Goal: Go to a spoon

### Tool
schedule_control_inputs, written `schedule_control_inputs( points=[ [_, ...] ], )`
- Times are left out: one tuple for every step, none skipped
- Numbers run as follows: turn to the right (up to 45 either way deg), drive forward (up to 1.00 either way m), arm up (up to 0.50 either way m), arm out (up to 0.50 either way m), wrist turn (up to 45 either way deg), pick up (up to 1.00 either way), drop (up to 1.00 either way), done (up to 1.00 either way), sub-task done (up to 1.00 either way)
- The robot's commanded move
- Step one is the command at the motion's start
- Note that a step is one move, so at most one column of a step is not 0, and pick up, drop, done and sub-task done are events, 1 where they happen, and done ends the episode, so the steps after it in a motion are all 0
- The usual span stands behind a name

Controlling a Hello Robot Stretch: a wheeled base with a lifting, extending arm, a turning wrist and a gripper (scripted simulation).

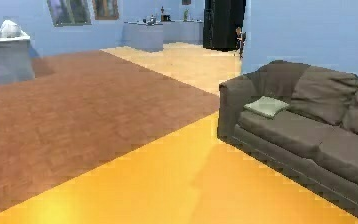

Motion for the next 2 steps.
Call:
schedule_control_inputs(
  points=[
    [0.0,1.0,0.0,0.0,0.0,0.0,0.0,0.0,0.0],
    [0.0,1.0,0.0,0.0,0.0,0.0,0.0,0.0,0.0]
  ],
)
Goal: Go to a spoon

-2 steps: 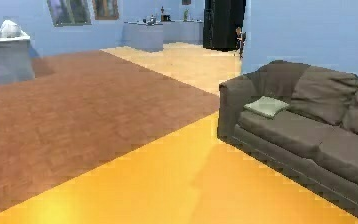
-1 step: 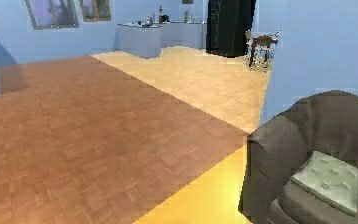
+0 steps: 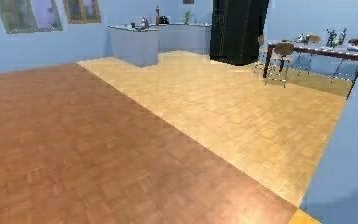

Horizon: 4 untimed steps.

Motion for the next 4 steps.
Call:
schedule_control_inputs(
  points=[
    [0.0,1.0,0.0,0.0,0.0,0.0,0.0,0.0,0.0],
    [0.0,1.0,0.0,0.0,0.0,0.0,0.0,0.0,0.0],
    [0.0,1.0,0.0,0.0,0.0,0.0,0.0,0.0,0.0],
    [0.0,1.0,0.0,0.0,0.0,0.0,0.0,0.0,0.0]
  ],
)
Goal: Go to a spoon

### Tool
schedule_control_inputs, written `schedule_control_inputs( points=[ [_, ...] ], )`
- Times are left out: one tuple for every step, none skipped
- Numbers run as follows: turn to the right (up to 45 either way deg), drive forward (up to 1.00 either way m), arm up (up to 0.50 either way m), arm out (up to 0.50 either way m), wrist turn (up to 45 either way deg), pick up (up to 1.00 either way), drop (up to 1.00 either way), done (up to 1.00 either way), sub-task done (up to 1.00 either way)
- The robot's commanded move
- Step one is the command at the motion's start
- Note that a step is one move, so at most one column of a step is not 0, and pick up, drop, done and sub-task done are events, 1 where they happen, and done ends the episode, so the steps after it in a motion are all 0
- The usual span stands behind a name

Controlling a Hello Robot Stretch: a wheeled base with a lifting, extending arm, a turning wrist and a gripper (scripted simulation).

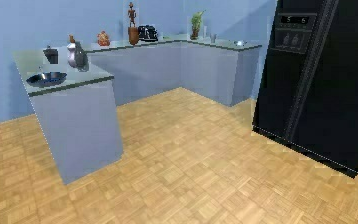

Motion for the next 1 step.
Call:
schedule_control_inputs(
  points=[
    [-3.0,0.0,0.0,0.0,0.0,0.0,0.0,0.0,0.0]
  ],
)
